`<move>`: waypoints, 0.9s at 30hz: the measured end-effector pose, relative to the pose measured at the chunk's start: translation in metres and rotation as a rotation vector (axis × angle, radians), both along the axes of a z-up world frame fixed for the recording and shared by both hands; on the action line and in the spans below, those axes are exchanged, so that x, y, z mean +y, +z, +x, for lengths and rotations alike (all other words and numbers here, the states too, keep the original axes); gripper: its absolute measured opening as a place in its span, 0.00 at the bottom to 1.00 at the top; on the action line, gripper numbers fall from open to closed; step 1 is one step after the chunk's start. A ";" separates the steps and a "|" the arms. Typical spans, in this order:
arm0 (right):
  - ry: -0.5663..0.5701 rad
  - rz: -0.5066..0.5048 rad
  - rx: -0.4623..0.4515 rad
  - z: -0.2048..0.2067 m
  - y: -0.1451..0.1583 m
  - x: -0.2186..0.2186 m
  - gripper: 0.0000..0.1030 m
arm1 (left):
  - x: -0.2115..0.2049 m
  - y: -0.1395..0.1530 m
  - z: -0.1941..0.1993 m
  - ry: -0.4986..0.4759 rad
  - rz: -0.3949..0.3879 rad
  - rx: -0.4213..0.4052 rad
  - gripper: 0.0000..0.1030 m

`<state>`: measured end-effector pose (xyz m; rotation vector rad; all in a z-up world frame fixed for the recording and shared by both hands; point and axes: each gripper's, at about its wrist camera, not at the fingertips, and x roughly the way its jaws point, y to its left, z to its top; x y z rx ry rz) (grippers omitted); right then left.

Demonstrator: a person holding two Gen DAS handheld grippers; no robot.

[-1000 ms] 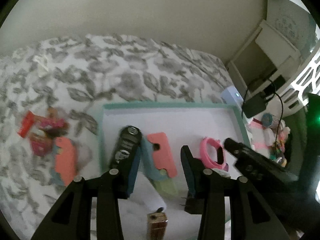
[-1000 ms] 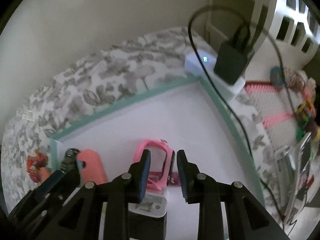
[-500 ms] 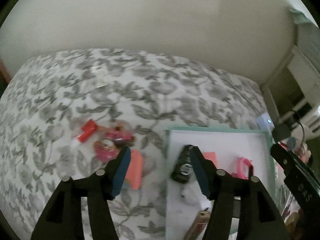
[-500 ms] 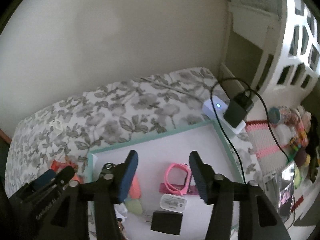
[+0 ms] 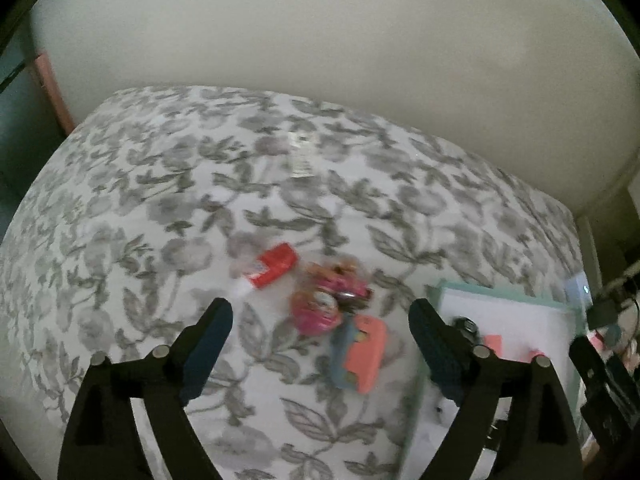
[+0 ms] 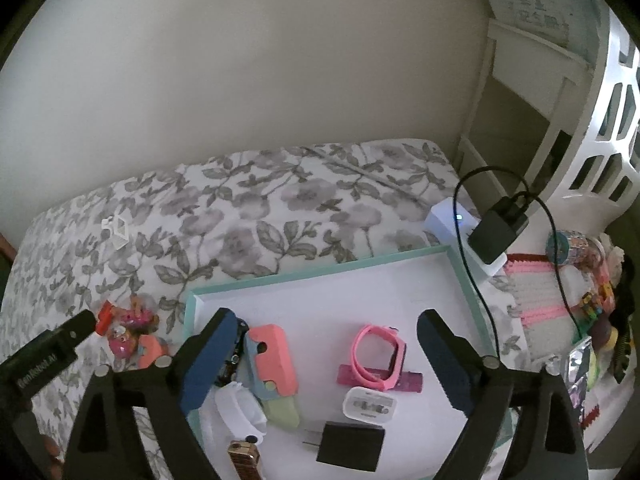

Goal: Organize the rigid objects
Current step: 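Move both tools back over the remaining pile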

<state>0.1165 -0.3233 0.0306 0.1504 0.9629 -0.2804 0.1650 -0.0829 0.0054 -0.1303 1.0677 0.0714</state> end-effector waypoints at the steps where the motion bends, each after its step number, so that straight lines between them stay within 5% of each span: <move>1: 0.005 0.005 0.000 0.001 -0.001 0.003 0.99 | 0.008 -0.001 0.001 0.017 -0.002 0.001 0.88; 14: 0.211 0.108 0.028 0.020 -0.025 0.078 1.00 | 0.106 -0.012 -0.001 0.261 -0.035 0.025 0.88; 23: 0.321 0.143 0.071 0.033 -0.052 0.124 0.99 | 0.115 -0.033 0.008 0.257 -0.044 0.079 0.88; 27: 0.337 0.150 0.098 0.039 -0.066 0.135 0.90 | 0.109 -0.055 0.015 0.227 -0.086 0.132 0.87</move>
